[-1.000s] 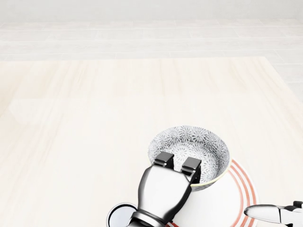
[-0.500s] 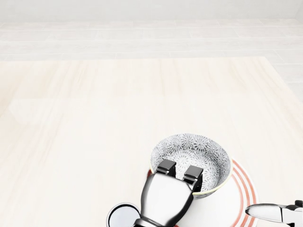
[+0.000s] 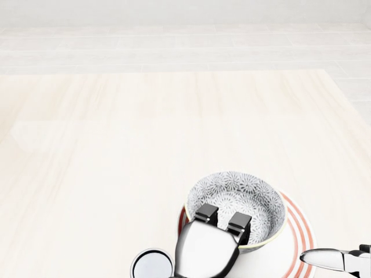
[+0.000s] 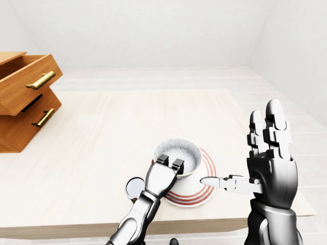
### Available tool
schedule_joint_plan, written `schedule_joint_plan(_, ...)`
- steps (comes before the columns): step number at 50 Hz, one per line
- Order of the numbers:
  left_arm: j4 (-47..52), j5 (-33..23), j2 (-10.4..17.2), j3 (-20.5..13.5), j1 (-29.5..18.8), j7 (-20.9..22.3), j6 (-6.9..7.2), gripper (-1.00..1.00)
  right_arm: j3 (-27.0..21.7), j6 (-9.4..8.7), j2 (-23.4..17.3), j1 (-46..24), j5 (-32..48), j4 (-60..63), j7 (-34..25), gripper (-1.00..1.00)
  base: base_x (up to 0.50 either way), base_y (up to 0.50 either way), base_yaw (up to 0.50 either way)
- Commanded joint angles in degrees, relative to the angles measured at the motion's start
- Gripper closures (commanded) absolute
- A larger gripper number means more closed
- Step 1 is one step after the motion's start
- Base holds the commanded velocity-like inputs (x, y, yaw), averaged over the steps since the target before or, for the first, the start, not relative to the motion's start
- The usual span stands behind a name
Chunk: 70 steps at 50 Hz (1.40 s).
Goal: Put the bowl on the plate.
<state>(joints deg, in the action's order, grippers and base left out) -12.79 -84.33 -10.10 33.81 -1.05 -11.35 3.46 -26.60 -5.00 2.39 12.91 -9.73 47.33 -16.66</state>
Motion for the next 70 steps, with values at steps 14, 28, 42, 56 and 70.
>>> schedule_joint_plan(14,-1.0,-3.1,0.2,1.0,0.7,-2.6,0.71,1.0,0.5,0.0,0.1,0.3,0.1,-0.1,0.1,-1.0,0.0,0.0,0.0)
schedule_joint_plan(28,-1.5,-3.7,0.3,1.6,1.1,-2.9,0.96,1.0,-0.1,0.0,-0.2,-0.1,-0.3,0.4,0.1,-1.0,0.0,0.0,0.0)
schedule_joint_plan(42,-3.0,-3.6,0.1,1.8,1.1,-3.8,0.95,1.0,-0.5,0.0,-0.2,0.0,-0.2,1.6,0.0,-1.0,0.0,0.0,0.0)
schedule_joint_plan(56,-3.8,-3.6,0.0,1.6,0.8,-4.3,0.92,1.0,-0.5,0.0,0.0,0.0,-0.2,1.2,-0.2,-1.0,0.0,0.0,0.0)
schedule_joint_plan(70,-3.6,-3.6,0.0,1.5,0.8,-4.2,0.87,1.0,0.1,0.0,0.1,0.0,0.2,0.4,-0.1,-1.0,0.0,0.0,0.0)
